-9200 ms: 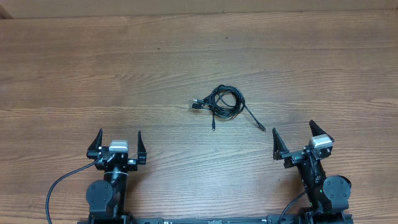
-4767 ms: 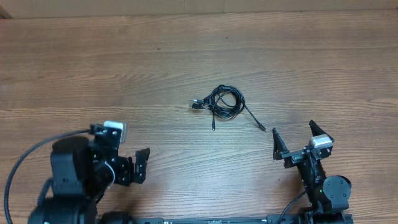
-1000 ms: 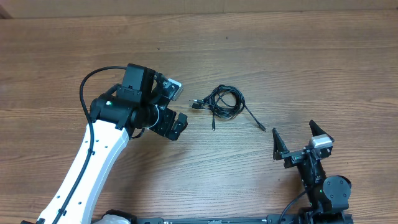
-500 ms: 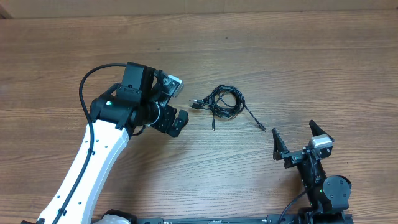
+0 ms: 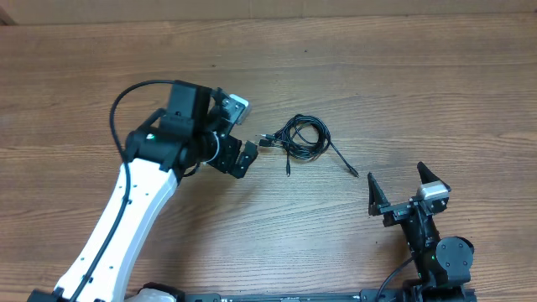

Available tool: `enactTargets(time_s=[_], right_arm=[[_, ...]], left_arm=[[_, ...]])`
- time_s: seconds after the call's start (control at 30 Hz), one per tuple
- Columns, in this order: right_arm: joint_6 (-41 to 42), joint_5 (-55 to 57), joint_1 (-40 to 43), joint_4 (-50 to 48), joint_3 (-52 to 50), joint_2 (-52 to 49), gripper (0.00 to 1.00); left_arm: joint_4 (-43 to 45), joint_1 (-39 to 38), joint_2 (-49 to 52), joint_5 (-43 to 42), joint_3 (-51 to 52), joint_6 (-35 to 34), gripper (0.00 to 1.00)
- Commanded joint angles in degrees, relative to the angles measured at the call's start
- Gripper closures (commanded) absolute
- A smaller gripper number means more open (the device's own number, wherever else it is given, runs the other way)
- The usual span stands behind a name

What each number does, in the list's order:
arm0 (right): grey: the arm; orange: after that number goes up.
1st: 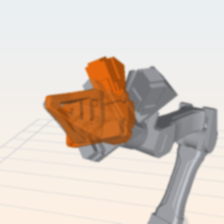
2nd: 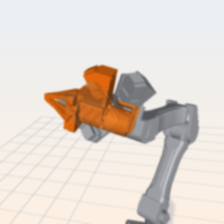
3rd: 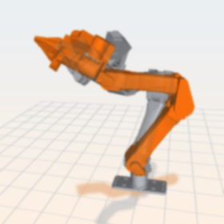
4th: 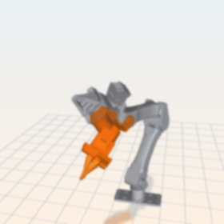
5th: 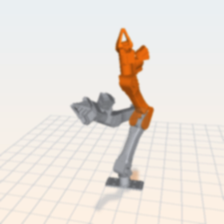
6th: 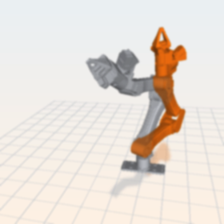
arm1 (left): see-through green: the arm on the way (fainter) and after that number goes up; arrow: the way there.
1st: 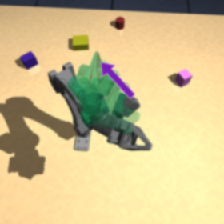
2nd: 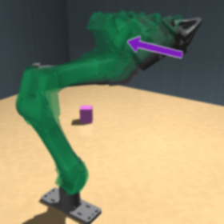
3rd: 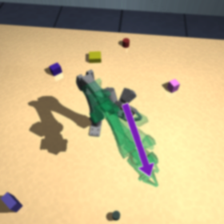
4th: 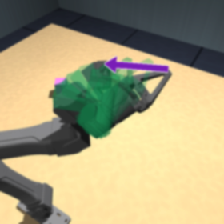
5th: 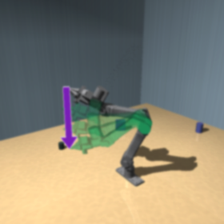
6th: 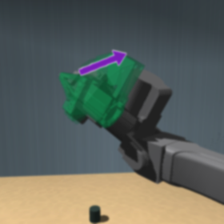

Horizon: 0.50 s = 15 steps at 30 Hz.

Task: Untangle cables

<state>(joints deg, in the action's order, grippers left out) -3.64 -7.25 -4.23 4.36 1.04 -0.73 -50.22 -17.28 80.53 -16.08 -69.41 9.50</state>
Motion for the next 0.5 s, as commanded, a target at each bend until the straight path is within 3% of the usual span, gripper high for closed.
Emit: enactTargets(time_s=[0.0, 0.47], right_arm=[[0.26, 0.33, -0.31, -0.17, -0.57, 0.57, 0.00], [0.26, 0.33, -0.31, -0.17, -0.57, 0.57, 0.00]], left_arm=[[0.35, -2.16, 3.45, 0.15, -1.25, 1.33, 0.01], [4.42, -5.25, 7.21, 0.20, -1.25, 2.12, 0.01]])
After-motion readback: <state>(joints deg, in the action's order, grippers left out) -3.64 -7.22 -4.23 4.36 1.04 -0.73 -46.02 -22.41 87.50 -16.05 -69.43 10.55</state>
